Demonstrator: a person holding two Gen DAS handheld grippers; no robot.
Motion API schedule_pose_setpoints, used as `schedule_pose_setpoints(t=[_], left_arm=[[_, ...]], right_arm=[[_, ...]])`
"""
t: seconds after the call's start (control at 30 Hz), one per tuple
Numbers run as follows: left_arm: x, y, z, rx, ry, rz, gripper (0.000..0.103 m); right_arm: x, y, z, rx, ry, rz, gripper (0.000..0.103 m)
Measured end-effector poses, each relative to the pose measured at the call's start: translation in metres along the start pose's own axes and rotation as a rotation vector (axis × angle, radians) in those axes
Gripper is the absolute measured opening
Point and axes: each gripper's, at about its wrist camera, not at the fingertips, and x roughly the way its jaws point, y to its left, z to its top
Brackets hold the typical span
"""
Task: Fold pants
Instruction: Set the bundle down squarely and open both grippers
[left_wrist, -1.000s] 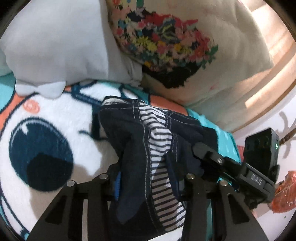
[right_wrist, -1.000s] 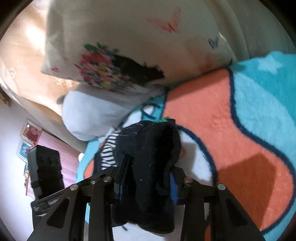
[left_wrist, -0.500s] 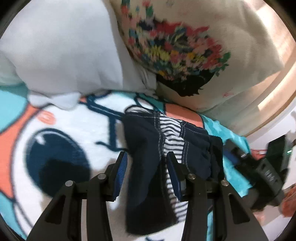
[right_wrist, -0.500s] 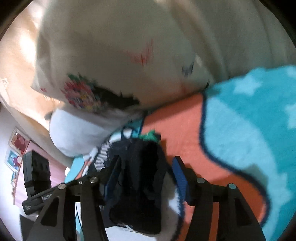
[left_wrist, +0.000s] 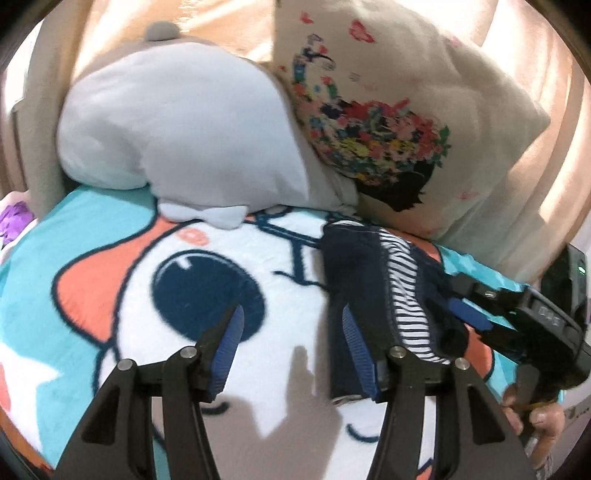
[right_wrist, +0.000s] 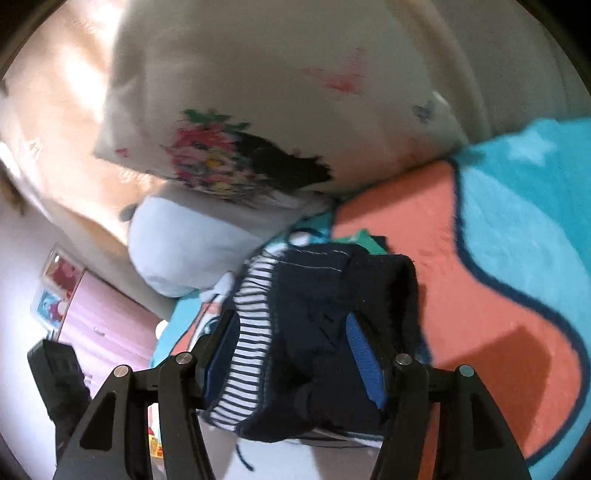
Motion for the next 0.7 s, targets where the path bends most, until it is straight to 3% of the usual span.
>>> schedule_pose_setpoints(t=[0.17,0.23,0.3,0.43,0.57,0.7], left_arm=[[-0.024,0.000,-0.008,0.022,-0.110,0.099,0.055],[-0.033,-0.005,-0.010,0.052,-0.159,0.147,0.062],[-0.046,-0.011,-0.012,0.077,-0.224,0.194,0.083],[-0.072,-0.021,-0.018,0.104,-0.341,0.244,0.093],[-0.084,-0.027,-0.021,0.113,-0.356,0.270,0.100],[-0.087,-0.026,-0.026,0.093,-0.317,0.366,0.100]], right_arm=[[-0.034,0.002,-0.018,-0.020,-0.087,-0.087,0.072],[-0.046,0.003,-0.030,-0.041,-0.112,-0.132,0.072],[-0.056,0.007,-0.040,-0.069,-0.140,-0.188,0.072],[-0.069,0.018,-0.051,-0.147,-0.166,-0.285,0.073],[-0.078,0.029,-0.061,-0.201,-0.174,-0.312,0.074],[-0.075,0.041,-0.070,-0.252,-0.168,-0.341,0.075]])
